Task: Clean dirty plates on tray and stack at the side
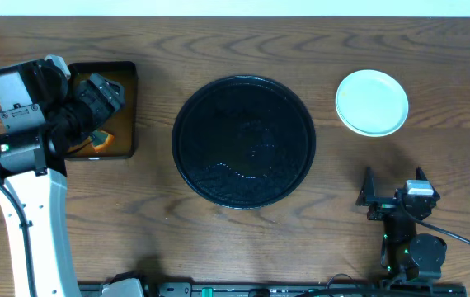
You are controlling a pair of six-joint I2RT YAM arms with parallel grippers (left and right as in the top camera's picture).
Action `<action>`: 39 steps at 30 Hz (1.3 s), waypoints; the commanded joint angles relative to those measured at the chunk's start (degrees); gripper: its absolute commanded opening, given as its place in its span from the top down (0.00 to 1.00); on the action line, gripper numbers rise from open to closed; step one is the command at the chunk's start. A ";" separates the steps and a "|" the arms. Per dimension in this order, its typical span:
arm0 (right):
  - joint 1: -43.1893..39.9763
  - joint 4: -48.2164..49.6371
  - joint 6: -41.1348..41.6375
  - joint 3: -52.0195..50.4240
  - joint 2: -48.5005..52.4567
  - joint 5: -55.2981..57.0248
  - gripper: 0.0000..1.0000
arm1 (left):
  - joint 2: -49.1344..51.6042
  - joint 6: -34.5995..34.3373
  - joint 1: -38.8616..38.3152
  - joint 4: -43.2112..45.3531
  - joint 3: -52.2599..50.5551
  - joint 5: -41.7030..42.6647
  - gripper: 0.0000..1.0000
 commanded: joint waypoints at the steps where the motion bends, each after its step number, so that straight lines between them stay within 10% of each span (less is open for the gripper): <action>1: 0.85 -0.22 -0.66 -0.09 -0.35 0.98 0.01 | 0.22 0.15 0.17 -0.04 -0.13 0.35 0.18; 15: 0.85 -0.24 -0.66 -0.09 -0.35 0.98 0.01 | 1.29 8.28 -5.88 -9.44 -6.88 -7.52 0.18; 23: 0.85 -0.22 -0.66 -0.09 -0.35 0.98 0.01 | -0.79 21.49 -14.71 14.25 -27.54 -9.38 0.17; 39: 0.85 -0.24 -0.66 -0.09 -0.35 0.98 0.01 | -16.37 22.08 -15.47 49.94 -61.88 -12.85 0.18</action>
